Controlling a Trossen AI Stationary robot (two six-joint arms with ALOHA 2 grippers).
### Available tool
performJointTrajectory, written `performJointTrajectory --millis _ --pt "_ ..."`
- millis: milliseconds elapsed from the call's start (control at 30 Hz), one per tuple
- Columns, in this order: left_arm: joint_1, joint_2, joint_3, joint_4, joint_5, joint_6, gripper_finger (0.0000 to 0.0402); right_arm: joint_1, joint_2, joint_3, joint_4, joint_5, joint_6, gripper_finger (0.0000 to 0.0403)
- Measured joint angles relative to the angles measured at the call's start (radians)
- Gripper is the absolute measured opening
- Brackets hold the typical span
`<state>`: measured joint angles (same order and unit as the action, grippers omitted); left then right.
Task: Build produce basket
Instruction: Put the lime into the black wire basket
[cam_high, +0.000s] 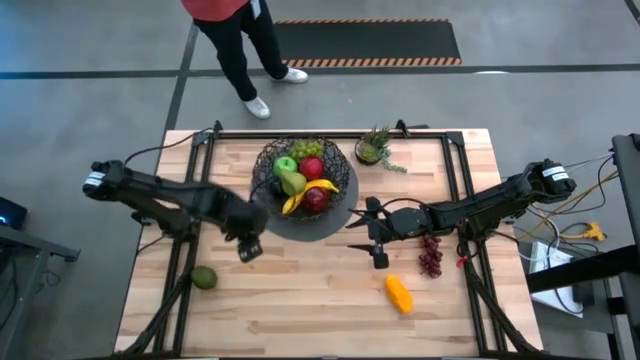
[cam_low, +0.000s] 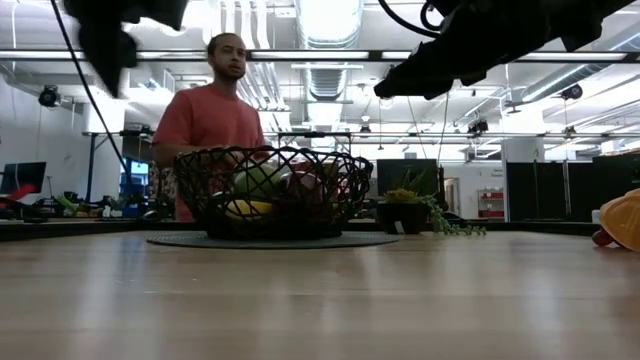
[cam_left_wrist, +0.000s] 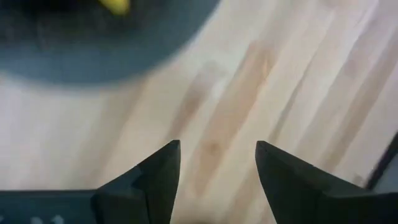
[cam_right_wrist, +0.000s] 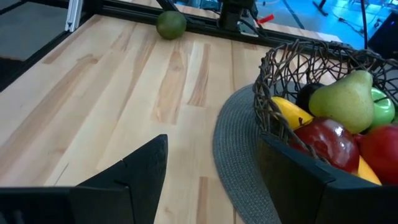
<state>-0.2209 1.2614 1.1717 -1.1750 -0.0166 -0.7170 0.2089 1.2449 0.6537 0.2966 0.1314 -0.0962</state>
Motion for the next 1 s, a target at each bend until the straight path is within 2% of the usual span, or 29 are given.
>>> performJointTrajectory --millis 267,333,400,500,667,1000 --pt "-0.249 0.002 -0.040 -0.155 0.026 -0.609 0.0191 0.000 0.000 0.000 0.000 0.000 -0.033 0.0233" --pt "-0.298 0.002 -0.063 -0.142 0.056 -0.713 0.0191 0.000 0.000 0.000 0.000 -0.002 -0.040 0.0233" --pt "-0.346 0.012 -0.089 -0.138 0.127 -0.768 0.0191 0.000 0.000 0.000 0.000 -0.004 -0.056 0.0233" --pt "-0.438 0.036 -0.138 -0.139 0.221 -0.727 0.0191 0.000 0.000 0.000 0.001 -0.004 -0.086 0.0233" --pt "-0.556 0.076 -0.179 -0.034 0.262 -0.518 0.0191 0.000 0.000 0.000 0.013 -0.004 -0.111 0.0233" --pt "-0.592 0.178 -0.183 -0.047 0.246 -0.202 0.0204 0.000 0.000 0.000 0.024 -0.008 -0.056 0.0233"
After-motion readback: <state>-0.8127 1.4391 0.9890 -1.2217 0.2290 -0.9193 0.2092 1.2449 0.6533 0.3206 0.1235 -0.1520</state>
